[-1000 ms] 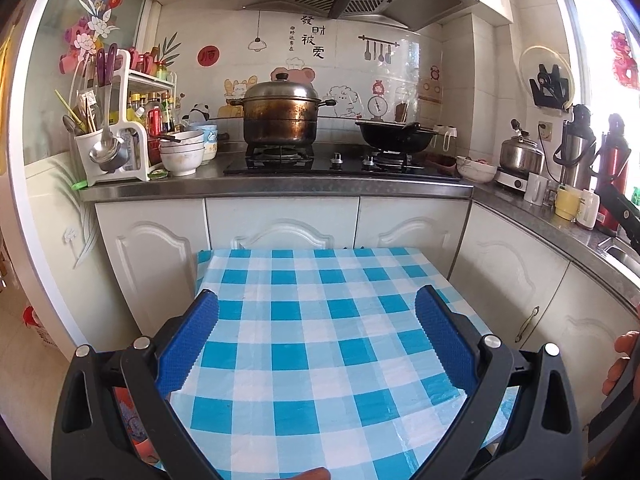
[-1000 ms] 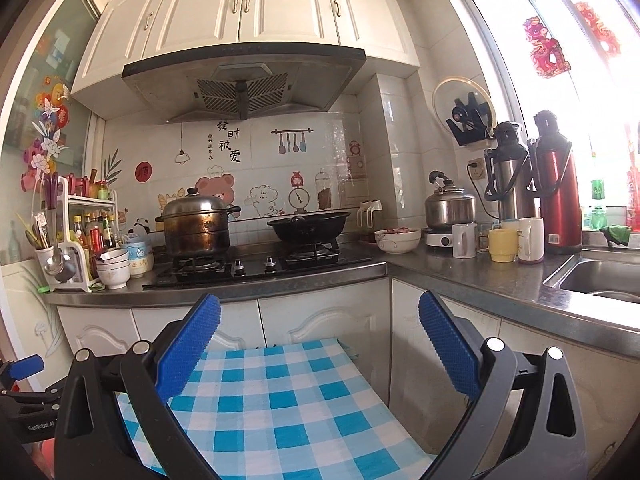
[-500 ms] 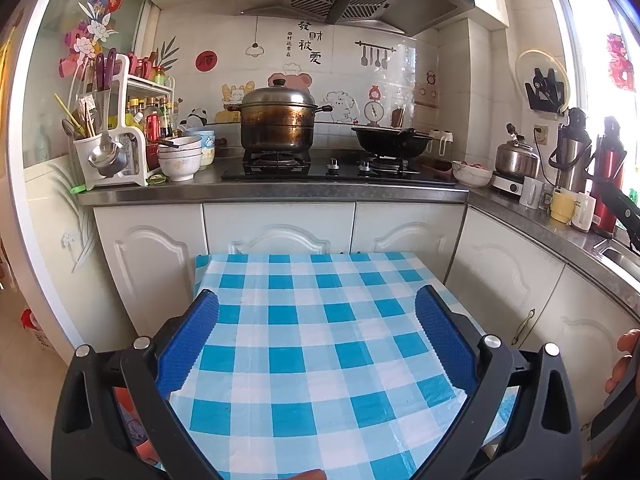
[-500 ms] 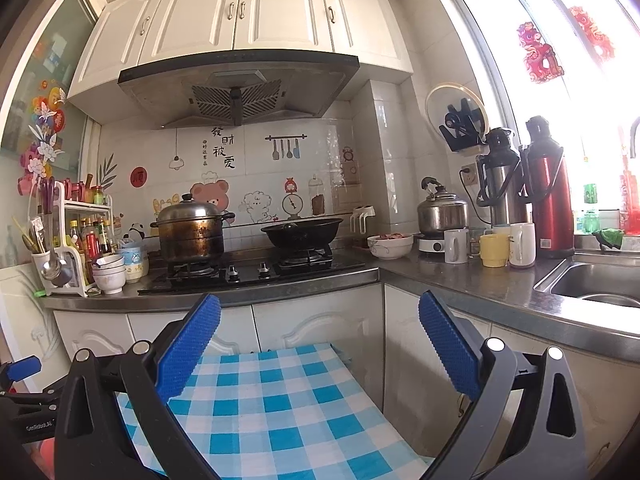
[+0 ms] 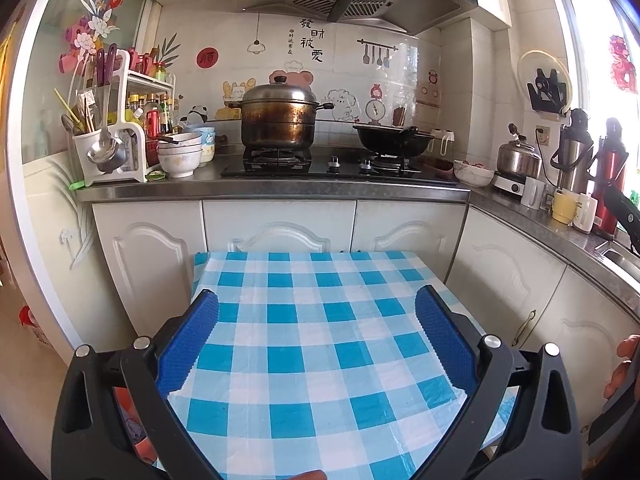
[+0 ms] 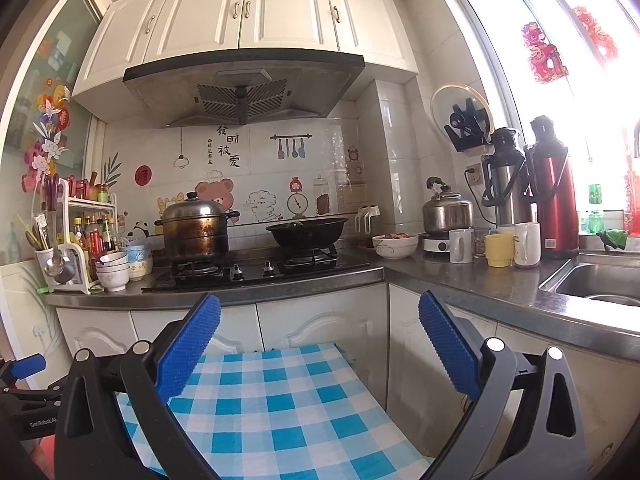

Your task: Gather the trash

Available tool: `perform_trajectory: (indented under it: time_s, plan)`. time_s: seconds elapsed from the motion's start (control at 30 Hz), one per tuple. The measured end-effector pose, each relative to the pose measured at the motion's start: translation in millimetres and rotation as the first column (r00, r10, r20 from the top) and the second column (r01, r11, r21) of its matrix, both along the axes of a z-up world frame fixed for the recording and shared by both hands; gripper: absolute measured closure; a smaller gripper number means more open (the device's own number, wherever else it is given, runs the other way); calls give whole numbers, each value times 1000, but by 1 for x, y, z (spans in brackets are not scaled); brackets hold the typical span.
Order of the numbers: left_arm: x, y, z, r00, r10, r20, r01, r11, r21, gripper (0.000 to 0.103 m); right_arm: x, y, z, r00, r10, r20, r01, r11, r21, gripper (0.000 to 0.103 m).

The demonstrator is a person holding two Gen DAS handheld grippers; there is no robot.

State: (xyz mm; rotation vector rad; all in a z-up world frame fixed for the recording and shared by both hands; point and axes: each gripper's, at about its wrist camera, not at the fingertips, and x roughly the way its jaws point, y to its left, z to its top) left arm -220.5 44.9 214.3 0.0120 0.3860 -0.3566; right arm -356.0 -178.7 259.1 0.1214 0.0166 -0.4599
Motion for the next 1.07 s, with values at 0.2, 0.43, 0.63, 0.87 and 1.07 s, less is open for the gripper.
perform_trajectory:
  time_s: [0.2,0.43,0.63,0.87,1.07]
  plan:
    - [5,-5,-5,1000,2,-6,-2,1000,7,4,5,-3,-7,1000,4,-5,-4,1000,6,5]
    - [19,-7,-17,999,9,-44,-9,1000,2,4,20,-9,-23,999,25,-47,-24,999,23,5]
    - [53,-12,-48,990,23,-140,-22,1000,4,4,55,-21,-57,985,79,-154,-65,994,91,5]
    - [113,-36,-129,943,134,-303,-103,988,117,4,133,-33,-134,904,157,-397,-80,976,205,5]
    - [157,-53,-189,892,189,-410,-126,976,178,4,199,-32,-203,798,215,-563,-84,965,249,5]
